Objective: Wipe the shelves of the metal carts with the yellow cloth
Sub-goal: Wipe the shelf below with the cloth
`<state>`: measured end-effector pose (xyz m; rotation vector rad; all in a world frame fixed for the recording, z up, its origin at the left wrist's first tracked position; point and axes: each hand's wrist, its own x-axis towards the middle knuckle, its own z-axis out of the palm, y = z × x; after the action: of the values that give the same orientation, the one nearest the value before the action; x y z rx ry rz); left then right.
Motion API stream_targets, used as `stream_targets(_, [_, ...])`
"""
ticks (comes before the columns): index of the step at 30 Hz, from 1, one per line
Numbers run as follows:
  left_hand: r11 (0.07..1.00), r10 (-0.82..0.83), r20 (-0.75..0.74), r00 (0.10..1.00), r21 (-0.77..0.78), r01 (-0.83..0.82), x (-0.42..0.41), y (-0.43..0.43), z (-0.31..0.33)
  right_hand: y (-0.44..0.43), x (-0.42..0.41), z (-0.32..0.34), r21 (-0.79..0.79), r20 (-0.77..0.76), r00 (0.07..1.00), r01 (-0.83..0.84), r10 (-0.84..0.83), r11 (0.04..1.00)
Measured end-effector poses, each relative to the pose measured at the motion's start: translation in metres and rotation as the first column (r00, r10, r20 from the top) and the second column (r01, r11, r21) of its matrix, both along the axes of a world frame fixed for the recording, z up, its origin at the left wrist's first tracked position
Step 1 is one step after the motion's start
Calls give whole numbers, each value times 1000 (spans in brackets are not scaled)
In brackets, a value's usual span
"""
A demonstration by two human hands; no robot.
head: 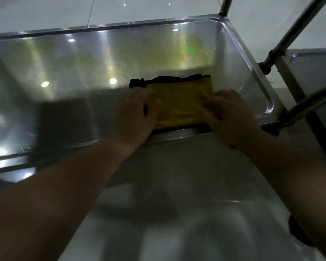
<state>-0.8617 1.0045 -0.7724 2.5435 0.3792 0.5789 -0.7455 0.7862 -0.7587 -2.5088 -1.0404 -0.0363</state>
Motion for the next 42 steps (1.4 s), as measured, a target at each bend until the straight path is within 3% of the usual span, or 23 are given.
stream_targets(1, [994, 107, -13, 994, -35, -108, 9, 13, 1, 19, 1, 2, 26, 9, 999, 30, -31, 999])
stream_targets(3, [969, 244, -237, 940, 18, -247, 22, 34, -4, 61, 4, 1, -72, -44, 998, 51, -54, 996])
stream_targets(5, [959, 284, -450, 846, 149, -242, 28, 40, -14, 93, 7, -8, -325, -101, 992, 36, -73, 945])
stream_targets(7, [957, 279, -521, 806, 216, -192, 28, 37, -19, 103, 8, -20, -477, -81, 994, 31, -80, 878])
stream_targets(19, [961, 242, -511, 824, 242, -133, -6, 35, -29, 71, -48, -23, -507, -114, 991, 4, -72, 862])
stream_targets(26, [961, 251, -518, 818, 236, -145, -9, 28, -27, 139, 43, -22, -458, -28, 993, 88, -113, 884])
stream_targets(31, [958, 260, -517, 815, 242, -152, -9, 30, -23, 173, 76, -16, -473, -73, 988, 86, -136, 877])
stream_targets(36, [961, 249, -528, 812, 240, -138, -10, 28, -23, 137, 49, -21, -442, -29, 997, 48, -67, 896])
stream_targets(42, [955, 268, -509, 818, 251, -157, -8, 23, -26, 66, -21, -24, -479, -97, 994, -4, -48, 878])
